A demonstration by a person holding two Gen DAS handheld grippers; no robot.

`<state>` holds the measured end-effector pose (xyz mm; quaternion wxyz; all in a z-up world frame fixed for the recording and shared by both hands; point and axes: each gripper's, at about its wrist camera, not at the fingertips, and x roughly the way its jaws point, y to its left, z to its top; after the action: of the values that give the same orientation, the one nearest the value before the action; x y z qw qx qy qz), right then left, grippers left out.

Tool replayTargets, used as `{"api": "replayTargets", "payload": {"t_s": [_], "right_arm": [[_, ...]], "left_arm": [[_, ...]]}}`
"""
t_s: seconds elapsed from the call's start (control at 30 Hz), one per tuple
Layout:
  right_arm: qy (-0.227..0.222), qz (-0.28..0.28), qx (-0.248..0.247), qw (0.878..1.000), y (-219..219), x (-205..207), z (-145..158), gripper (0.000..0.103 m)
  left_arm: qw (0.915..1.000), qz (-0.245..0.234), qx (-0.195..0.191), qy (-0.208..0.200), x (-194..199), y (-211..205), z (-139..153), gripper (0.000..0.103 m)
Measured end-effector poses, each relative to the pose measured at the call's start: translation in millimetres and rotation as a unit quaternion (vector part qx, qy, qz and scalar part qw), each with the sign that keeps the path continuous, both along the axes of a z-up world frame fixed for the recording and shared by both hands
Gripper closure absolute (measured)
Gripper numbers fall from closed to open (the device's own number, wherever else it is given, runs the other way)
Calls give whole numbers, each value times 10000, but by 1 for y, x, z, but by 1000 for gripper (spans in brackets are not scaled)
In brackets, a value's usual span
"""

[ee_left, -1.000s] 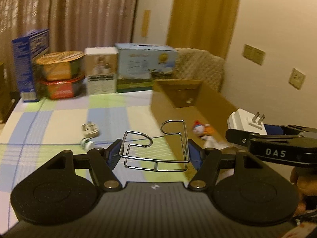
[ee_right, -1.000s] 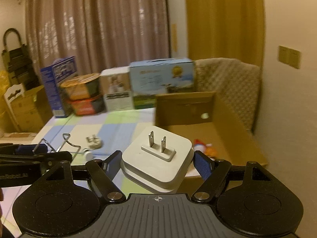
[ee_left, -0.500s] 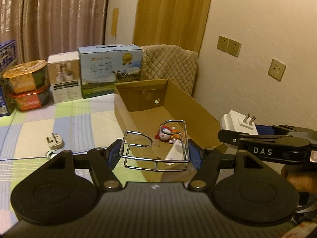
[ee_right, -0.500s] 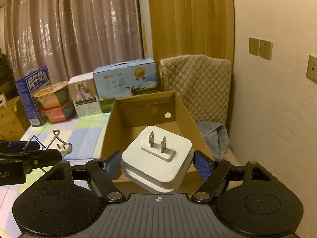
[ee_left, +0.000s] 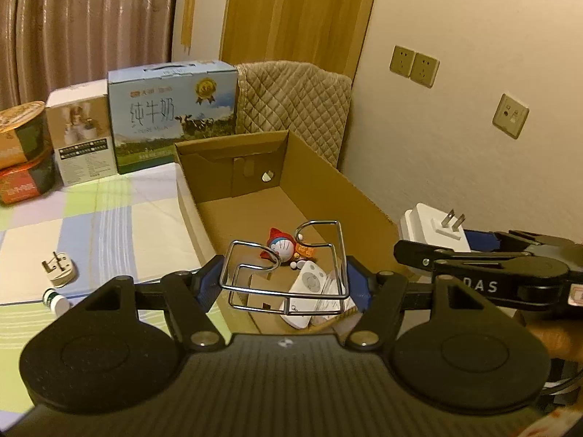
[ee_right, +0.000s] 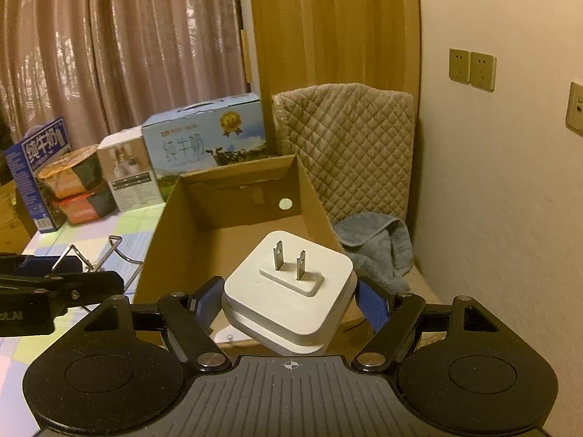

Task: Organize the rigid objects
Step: 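Open the left gripper to drop the rack while the right gripper releases the adapter into the box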

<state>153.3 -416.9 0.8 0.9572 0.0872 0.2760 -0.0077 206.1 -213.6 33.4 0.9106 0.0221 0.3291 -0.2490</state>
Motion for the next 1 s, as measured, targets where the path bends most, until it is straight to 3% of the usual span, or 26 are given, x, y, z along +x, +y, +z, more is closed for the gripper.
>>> {"api": "replayTargets", "payload": {"t_s": [0.5, 0.93, 0.97, 1.0], "right_arm": [[113, -42, 134, 9998, -12, 24, -15, 28], [181, -82, 208, 9996, -15, 28, -22, 28], [190, -85, 219, 9995, -16, 28, -22, 28], [191, -101, 227, 9995, -16, 28, -22, 28]], "left_arm": [[9994, -155, 28, 300, 48, -22, -19, 38], [9988, -212, 80, 431, 56, -29, -28, 38], [9988, -205, 89, 426, 56, -29, -28, 36], [9988, -203, 89, 434, 56, -29, -28, 28]]}}
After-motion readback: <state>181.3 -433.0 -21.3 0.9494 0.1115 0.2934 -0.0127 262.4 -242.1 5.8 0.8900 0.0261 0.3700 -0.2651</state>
